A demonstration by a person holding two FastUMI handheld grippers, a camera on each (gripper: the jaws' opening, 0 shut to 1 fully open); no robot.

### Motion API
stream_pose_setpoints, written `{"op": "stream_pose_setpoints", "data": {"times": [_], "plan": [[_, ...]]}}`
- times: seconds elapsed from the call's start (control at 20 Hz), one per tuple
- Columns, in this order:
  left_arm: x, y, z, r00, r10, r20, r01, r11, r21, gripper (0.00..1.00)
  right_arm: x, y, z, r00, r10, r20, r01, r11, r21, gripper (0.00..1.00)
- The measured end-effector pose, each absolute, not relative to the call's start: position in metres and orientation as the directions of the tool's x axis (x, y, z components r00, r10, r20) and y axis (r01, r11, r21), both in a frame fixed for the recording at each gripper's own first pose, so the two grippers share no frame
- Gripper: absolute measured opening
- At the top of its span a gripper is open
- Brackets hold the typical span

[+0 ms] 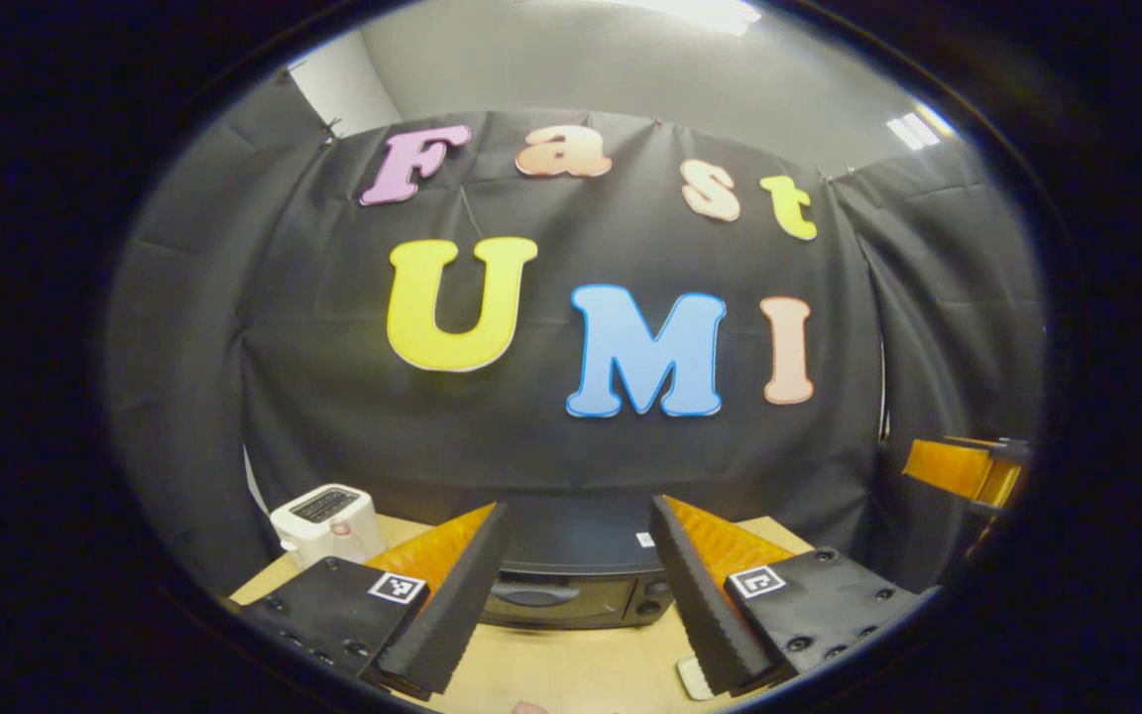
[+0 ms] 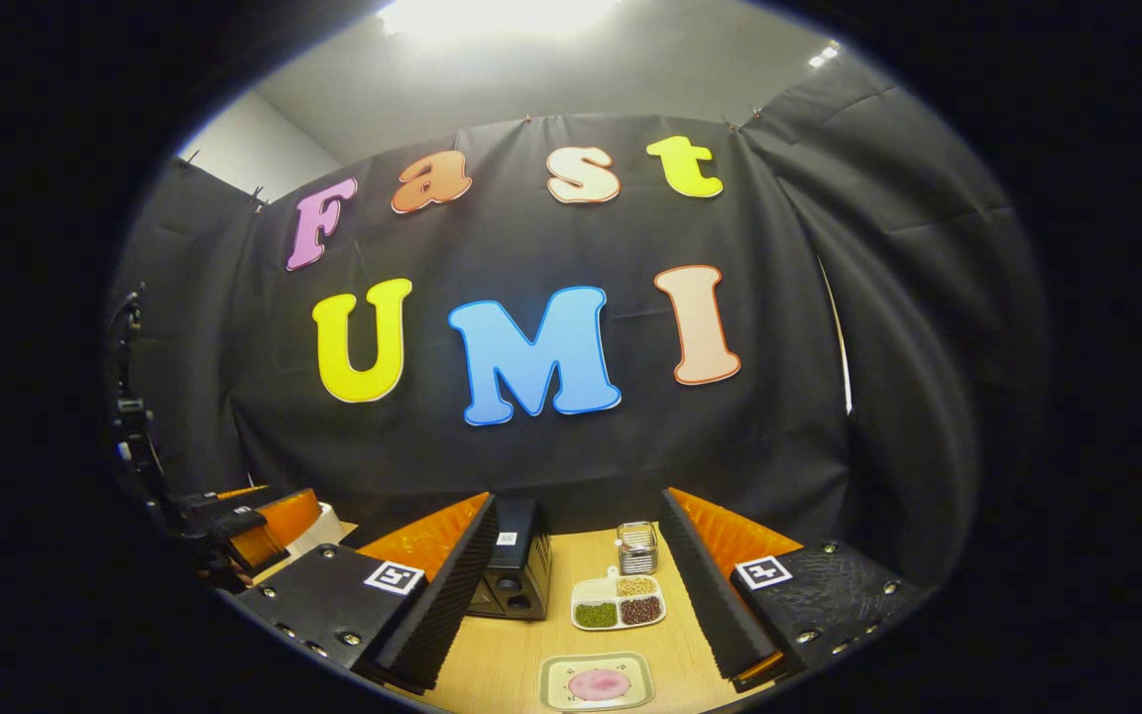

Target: Open the electric oven with the left hand, put the food in, and close the electric oven.

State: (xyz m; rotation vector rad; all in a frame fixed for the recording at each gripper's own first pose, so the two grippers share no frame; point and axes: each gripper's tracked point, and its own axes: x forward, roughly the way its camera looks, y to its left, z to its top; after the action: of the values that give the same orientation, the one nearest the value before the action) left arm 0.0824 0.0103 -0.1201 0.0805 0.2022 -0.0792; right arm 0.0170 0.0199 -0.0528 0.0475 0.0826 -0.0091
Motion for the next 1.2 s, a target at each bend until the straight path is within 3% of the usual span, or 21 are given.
{"op": "stream_pose_setpoints", "data": {"times": [0.05,0.1,0.2,0.25,0.3,0.55,0.65,0.8,1.05,1.2], "plan": [[0.094,0.014,-0.136,0.969,-0.073,-0.235,0.088,0.994,0.057,0.92,0.018,0.021,-0.052,0.997,-0.016,-0.080,0.019,0.999,0.036,0.99],[0.108,0.018,-0.152,0.963,-0.073,-0.260,0.090,0.995,0.053,0.99,0.019,0.020,-0.052,0.997,-0.029,-0.074,0.031,0.999,0.023,0.98],[0.131,0.029,-0.185,0.946,-0.059,-0.319,0.088,0.993,0.078,0.95,0.021,0.017,-0.053,0.996,-0.056,-0.074,0.056,0.998,0.000,0.99],[0.141,0.033,-0.202,0.937,-0.055,-0.345,0.090,0.992,0.085,0.99,0.022,0.015,-0.056,0.994,-0.068,-0.080,0.068,0.998,-0.007,0.98],[0.154,0.037,-0.220,0.924,-0.050,-0.378,0.090,0.992,0.089,0.95,0.022,0.014,-0.058,0.993,-0.079,-0.086,0.078,0.997,-0.010,0.99],[0.187,0.043,-0.280,0.884,-0.045,-0.465,0.107,0.989,0.107,0.96,0.025,0.006,-0.064,0.986,-0.130,-0.107,0.127,0.991,-0.038,0.99],[0.196,0.050,-0.294,0.875,-0.029,-0.483,0.097,0.989,0.116,1.00,0.025,0.003,-0.064,0.983,-0.147,-0.111,0.142,0.989,-0.047,0.99],[0.201,0.059,-0.314,0.855,-0.004,-0.519,0.078,0.990,0.121,0.96,0.027,0.000,-0.063,0.979,-0.168,-0.113,0.163,0.985,-0.048,0.98],[0.204,0.063,-0.325,0.847,-0.002,-0.531,0.092,0.985,0.145,0.99,0.024,0.005,-0.064,0.974,-0.195,-0.117,0.189,0.980,-0.064,0.98],[0.196,0.064,-0.326,0.845,-0.017,-0.534,0.104,0.985,0.134,0.93,0.020,0.017,-0.062,0.973,-0.207,-0.105,0.200,0.977,-0.069,0.98]]}}
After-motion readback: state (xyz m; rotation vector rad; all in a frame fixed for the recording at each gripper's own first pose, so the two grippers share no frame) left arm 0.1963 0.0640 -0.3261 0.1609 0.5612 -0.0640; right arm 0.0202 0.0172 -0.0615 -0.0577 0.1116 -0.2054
